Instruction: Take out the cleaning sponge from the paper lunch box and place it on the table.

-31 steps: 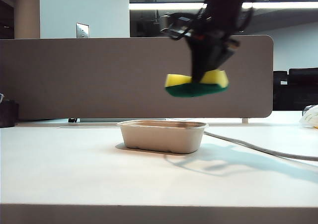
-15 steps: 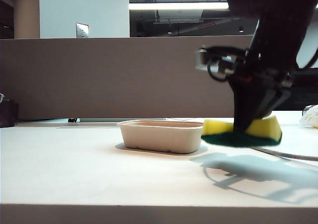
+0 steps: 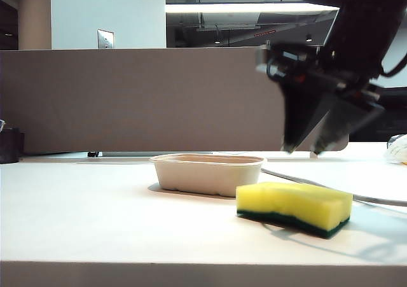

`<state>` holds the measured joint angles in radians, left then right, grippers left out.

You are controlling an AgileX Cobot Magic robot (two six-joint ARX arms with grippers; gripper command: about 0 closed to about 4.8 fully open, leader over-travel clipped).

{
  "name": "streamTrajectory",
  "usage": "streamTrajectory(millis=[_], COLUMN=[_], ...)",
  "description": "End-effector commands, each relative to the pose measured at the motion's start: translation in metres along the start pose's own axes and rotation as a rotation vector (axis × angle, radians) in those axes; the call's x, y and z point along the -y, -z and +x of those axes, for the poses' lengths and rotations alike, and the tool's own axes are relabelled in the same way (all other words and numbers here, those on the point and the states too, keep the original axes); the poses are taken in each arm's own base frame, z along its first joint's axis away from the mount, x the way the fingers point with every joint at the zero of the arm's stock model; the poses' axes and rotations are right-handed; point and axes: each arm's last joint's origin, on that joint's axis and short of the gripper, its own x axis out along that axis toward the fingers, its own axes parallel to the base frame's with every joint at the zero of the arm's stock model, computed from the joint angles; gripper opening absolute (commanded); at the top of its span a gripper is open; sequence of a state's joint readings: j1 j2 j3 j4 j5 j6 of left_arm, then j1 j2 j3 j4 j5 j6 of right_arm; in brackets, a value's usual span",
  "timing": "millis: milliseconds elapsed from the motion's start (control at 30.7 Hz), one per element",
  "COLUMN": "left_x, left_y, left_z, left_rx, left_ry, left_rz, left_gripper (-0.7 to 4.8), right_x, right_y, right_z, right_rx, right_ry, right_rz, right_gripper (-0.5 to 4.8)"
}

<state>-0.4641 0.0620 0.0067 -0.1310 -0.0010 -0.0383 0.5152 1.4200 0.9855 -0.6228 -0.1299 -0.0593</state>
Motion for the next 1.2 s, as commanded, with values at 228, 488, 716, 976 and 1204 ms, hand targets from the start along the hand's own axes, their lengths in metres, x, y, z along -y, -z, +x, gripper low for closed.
streamTrajectory(millis=[228, 488, 716, 976, 1204], left_x=[-0.002, -0.025, -0.039, -0.040, -0.040], left_y=[-0.001, -0.002, -0.006, -0.005, -0.005], left_z=[0.000, -0.004, -0.012, -0.012, -0.012], left_rx=[0.013, 0.029, 0.092, 0.088, 0.088], left_ry=[-0.020, -0.243, -0.402, -0.419, -0.420], left_rz=[-0.004, -0.044, -0.060, -0.063, -0.063], left_gripper=[-0.05, -0.05, -0.05, -0.05, -0.05], right_x=[-0.006, -0.020, -0.035, -0.036, -0.033], right_y=[-0.002, 0.014, 0.037, 0.064, 0.089], right_z=[-0.029, -0.108, -0.170, -0.184, -0.174], right_rx=[0.102, 0.477, 0.812, 0.972, 1.003], right_ry=[-0.004, 0.063, 0.082, 0.102, 0.139], right_rz=[0.040, 0.145, 0.081, 0.077, 0.099], right_gripper=[-0.11, -0.09, -0.09, -0.09, -0.09])
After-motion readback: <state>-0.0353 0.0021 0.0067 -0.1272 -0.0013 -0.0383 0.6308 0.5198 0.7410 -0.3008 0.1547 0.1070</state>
